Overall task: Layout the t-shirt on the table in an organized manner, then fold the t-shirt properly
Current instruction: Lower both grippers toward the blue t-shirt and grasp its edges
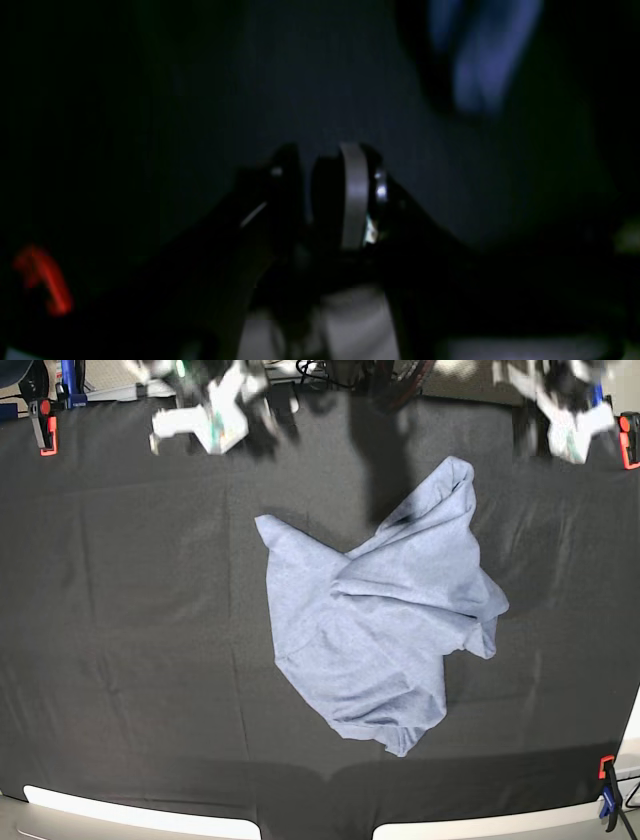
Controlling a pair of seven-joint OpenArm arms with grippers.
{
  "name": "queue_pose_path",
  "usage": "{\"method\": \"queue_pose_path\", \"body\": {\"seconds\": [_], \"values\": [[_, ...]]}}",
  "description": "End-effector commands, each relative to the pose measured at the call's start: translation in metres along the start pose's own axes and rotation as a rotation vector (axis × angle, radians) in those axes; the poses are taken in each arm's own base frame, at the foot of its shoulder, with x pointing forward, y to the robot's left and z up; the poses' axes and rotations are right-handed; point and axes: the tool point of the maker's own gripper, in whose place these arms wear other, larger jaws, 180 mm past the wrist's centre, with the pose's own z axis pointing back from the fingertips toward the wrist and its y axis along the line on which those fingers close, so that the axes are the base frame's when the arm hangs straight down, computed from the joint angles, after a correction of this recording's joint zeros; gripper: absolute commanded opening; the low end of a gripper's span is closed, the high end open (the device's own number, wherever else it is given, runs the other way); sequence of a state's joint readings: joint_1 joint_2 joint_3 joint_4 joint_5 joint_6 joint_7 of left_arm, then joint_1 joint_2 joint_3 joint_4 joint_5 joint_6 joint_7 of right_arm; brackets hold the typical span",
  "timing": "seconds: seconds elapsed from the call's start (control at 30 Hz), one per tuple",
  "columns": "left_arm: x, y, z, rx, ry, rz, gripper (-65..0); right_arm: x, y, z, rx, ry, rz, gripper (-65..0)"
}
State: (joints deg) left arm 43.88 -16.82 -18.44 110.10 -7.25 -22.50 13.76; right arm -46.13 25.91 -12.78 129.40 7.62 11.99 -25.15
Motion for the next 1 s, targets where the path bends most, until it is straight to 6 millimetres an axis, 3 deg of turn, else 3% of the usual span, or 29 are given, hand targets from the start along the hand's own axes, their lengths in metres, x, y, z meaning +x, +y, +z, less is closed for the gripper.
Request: {"method": "queue_pose_path", "body": {"seconds": [0.0, 0.13, 0.23, 0.37, 0.5, 0.7, 0.8, 0.97], "values": [[0.021, 0.004, -0.001, 0.010, -0.065, -0.020, -52.4, 0.015, -0.004, -0.001, -0.015, -0.046, 0.005, -43.5], [0.067, 0.014, -0.015, 0.032, -0.188, -0.050, -52.4, 0.034, -0.020, -0.014, -0.057, -0.067, 0.026, -43.5], [0.090, 0.021, -0.029, 0.028, -0.221, -0.003, -51.8, 0.043, -0.030, -0.018, -0.079, -0.071, 0.054, -43.5], [0.127, 0.028, -0.047, -0.001, -0.253, 0.063, -50.0, 0.042, -0.042, -0.019, -0.134, -0.052, 0.122, -43.4], [0.170, 0.032, -0.051, -0.035, -0.366, 0.106, -44.8, 0.040, -0.043, -0.019, -0.142, -0.040, 0.131, -43.4], [0.191, 0.033, -0.052, -0.045, -0.417, 0.105, -44.7, 0.045, -0.038, -0.022, -0.147, -0.059, 0.090, -43.4], [0.196, 0.018, -0.055, -0.099, -0.426, 0.093, -44.7, 0.048, -0.035, -0.024, -0.149, -0.074, 0.061, -43.4], [0.204, -0.043, -0.071, -0.246, -0.416, -0.060, -44.7, 0.050, -0.033, -0.025, -0.150, -0.080, 0.046, -43.4]]}}
